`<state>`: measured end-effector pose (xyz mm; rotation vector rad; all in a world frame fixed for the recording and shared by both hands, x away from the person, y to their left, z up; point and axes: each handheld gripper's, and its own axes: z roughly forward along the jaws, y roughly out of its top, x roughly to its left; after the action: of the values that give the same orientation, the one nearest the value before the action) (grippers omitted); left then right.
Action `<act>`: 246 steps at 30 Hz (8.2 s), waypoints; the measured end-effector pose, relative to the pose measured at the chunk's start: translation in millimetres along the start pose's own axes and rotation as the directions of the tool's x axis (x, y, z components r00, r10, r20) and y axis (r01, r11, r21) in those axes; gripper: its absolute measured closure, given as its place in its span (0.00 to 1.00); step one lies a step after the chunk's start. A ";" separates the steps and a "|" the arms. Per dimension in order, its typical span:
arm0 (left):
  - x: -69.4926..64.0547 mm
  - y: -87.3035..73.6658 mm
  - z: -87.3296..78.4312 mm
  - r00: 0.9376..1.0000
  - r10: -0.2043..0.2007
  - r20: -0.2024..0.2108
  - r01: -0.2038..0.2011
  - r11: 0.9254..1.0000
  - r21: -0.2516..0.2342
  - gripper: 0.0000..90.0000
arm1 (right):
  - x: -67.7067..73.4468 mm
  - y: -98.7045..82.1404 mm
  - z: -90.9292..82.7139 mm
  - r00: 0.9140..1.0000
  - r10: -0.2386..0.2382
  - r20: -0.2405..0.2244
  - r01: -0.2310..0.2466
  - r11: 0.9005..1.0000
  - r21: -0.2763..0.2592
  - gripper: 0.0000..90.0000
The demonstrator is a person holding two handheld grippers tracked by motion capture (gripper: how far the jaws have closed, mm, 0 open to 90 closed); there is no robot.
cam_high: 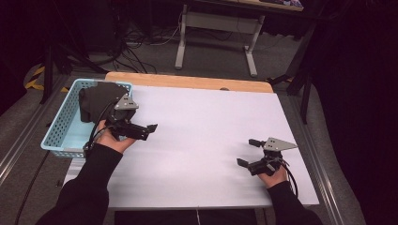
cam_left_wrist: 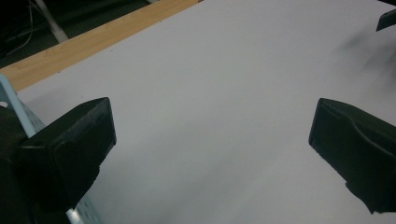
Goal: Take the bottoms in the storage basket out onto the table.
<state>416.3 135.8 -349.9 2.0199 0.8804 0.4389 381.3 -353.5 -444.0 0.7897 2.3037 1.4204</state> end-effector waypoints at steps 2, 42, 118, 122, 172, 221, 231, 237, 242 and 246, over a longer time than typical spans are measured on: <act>4.5 0.5 -2.9 1.000 -0.005 -0.007 0.005 1.000 0.000 0.02 | -0.2 -0.1 0.0 1.000 0.000 0.000 0.000 1.000 -0.001 0.00; 66.7 -21.6 -27.6 0.984 -0.112 -0.141 0.121 0.991 0.051 0.02 | 0.8 0.2 0.2 1.000 -0.010 -0.003 0.010 1.000 0.000 0.00; 145.5 -48.1 4.4 0.944 -0.295 -0.149 0.324 0.916 0.236 0.00 | 1.1 0.3 1.7 1.000 -0.015 -0.011 0.015 1.000 0.005 0.00; 147.6 -48.6 8.9 0.948 -0.298 -0.116 0.318 0.915 0.249 0.00 | 1.1 0.3 1.7 1.000 -0.015 -0.010 0.016 1.000 0.005 0.00; 139.9 -45.6 12.9 0.965 -0.250 -0.077 0.262 0.926 0.272 0.53 | 1.0 0.6 2.2 1.000 -0.017 -0.021 0.017 1.000 0.004 0.00; 112.4 -48.3 -47.8 0.980 -0.171 -0.103 0.162 0.983 -0.091 0.60 | 1.1 0.6 1.8 1.000 -0.013 -0.020 0.013 1.000 0.004 0.00; 108.0 -53.8 -59.2 0.981 -0.172 -0.088 0.157 0.976 -0.149 0.60 | 1.2 0.5 2.1 1.000 -0.013 -0.020 0.013 1.000 0.004 0.00; 102.5 -53.7 -65.9 0.982 -0.172 -0.076 0.157 0.972 -0.173 0.60 | 1.1 0.6 1.8 1.000 -0.012 -0.022 0.012 1.000 0.003 0.00; 96.5 -51.1 -73.8 0.984 -0.165 -0.070 0.148 0.968 -0.203 0.60 | 1.2 0.6 1.9 1.000 -0.012 -0.023 0.013 1.000 0.003 0.00; 91.2 -48.7 -80.6 0.985 -0.160 -0.059 0.142 0.963 -0.229 0.60 | 1.3 0.6 1.9 1.000 -0.013 -0.023 0.013 1.000 0.003 0.00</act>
<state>411.0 266.7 -346.5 1.7265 0.9794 0.5090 381.4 -351.1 -444.3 0.7623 2.3243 1.4276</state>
